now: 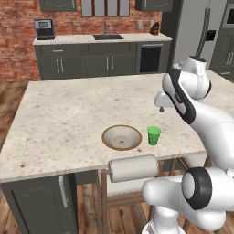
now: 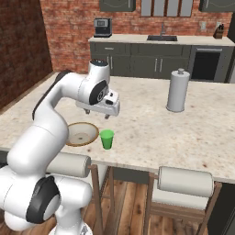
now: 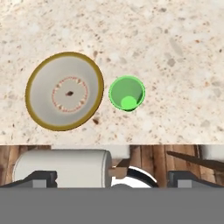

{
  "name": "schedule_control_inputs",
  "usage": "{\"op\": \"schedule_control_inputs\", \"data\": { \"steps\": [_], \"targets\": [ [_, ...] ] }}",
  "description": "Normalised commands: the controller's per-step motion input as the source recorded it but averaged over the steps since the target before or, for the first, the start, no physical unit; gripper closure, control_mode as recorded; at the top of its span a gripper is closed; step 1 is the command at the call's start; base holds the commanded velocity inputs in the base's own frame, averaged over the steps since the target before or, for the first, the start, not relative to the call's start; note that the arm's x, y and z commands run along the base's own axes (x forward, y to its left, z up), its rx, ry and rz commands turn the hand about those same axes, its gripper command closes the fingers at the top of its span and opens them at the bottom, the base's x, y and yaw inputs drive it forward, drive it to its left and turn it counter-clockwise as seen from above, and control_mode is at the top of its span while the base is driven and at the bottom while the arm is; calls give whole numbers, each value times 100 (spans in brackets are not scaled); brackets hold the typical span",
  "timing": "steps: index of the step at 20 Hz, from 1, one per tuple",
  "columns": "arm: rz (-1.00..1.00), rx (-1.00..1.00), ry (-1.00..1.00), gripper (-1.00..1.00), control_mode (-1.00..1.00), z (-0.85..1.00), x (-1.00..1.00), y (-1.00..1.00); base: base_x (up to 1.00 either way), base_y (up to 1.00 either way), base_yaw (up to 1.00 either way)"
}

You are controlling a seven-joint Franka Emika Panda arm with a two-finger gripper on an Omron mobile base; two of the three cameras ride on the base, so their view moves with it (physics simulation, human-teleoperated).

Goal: Place the cup inside the bowl on the dining table and move the bowl to any counter.

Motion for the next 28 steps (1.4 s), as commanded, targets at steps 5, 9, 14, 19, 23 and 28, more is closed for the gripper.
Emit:
{"op": "schedule_control_inputs", "data": {
  "steps": [5,9,14,19,23,28],
  "targets": [
    [6,0,-2,-100,-100,-6,12,-16,0,0,0],
    [6,0,0,-100,-100,-11,24,-17,0,0,0],
    [3,0,0,-100,-100,-11,34,-11,0,0,0],
    [2,0,0,-100,-100,-11,45,-7,0,0,0],
    [1,0,0,-100,-100,-11,42,-6,0,0,0],
    [0,0,0,-100,-100,-9,30,-4,0,0,0]
  ]
}}
